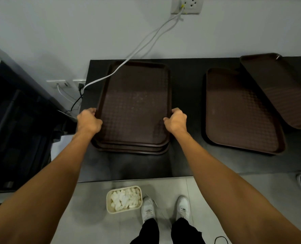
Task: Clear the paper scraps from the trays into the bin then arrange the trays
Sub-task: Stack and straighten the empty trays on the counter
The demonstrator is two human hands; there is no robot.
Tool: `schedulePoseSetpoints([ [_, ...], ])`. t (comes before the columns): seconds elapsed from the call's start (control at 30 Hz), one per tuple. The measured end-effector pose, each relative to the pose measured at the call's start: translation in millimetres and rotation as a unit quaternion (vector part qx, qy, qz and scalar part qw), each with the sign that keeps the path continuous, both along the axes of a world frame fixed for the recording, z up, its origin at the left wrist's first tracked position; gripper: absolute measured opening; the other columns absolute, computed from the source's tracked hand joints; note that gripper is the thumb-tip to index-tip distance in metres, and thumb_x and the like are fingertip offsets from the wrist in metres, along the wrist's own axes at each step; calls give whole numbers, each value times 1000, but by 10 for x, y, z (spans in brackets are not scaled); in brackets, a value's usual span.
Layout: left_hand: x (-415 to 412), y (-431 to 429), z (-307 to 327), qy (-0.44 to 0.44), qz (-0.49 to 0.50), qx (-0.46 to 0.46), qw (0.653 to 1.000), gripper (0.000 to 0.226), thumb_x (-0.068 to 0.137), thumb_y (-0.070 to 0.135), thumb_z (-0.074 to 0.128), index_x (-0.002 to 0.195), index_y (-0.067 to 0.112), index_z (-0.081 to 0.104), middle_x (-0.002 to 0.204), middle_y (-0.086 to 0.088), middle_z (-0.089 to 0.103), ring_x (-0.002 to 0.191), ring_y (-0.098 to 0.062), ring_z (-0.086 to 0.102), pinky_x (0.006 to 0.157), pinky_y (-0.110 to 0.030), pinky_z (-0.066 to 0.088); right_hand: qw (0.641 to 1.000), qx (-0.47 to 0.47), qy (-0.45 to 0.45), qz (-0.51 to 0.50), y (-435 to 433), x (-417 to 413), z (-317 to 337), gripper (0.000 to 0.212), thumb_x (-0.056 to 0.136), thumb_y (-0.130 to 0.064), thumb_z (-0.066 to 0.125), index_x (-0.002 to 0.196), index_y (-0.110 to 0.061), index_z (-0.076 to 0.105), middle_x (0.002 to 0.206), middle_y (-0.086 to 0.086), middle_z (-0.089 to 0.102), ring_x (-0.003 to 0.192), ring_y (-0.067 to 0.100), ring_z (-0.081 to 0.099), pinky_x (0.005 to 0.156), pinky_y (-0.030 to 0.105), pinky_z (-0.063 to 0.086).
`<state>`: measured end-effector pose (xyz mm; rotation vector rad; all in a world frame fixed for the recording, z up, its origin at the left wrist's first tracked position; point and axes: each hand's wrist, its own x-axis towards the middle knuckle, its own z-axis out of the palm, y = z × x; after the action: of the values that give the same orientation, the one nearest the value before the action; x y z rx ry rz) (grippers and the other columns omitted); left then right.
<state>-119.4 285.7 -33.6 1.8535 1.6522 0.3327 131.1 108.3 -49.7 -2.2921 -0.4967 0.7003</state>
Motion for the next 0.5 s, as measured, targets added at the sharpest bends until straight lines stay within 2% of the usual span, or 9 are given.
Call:
schedulePoseSetpoints([
  [0.17,133,-86,9,-3,-24,-17,1000,55,84,-4,62,138,6,61,131,-15,66,124,-31,60,111,-30,42,999,-1,25,-30,-134,103,12,49,89,-10,74,135,-8,56,127,12,63,114,27,64,95,30,54],
  [0.27,206,-83,15,2,-49,-43,998,61,84,-2,63,144,10,57,135,-13,64,126,-29,59,113,-25,37,998,4,43,-42,-201,170,22,57,85,-8,74,138,-13,55,130,12,62,116,27,63,102,36,54],
  [0.37,270,-111,48,1,-58,-55,997,66,85,-1,64,148,10,51,143,-14,58,133,-30,54,117,-28,35,998,-3,59,-30,-239,238,51,64,87,-8,72,146,-15,50,139,11,56,125,28,57,109,37,49],
  [0.5,295,-163,49,-18,-51,-37,998,53,92,7,65,145,10,56,138,-14,63,131,-29,56,115,-30,38,998,-19,55,2,-266,268,70,64,90,-9,69,149,-22,48,146,11,50,131,30,52,114,40,44],
])
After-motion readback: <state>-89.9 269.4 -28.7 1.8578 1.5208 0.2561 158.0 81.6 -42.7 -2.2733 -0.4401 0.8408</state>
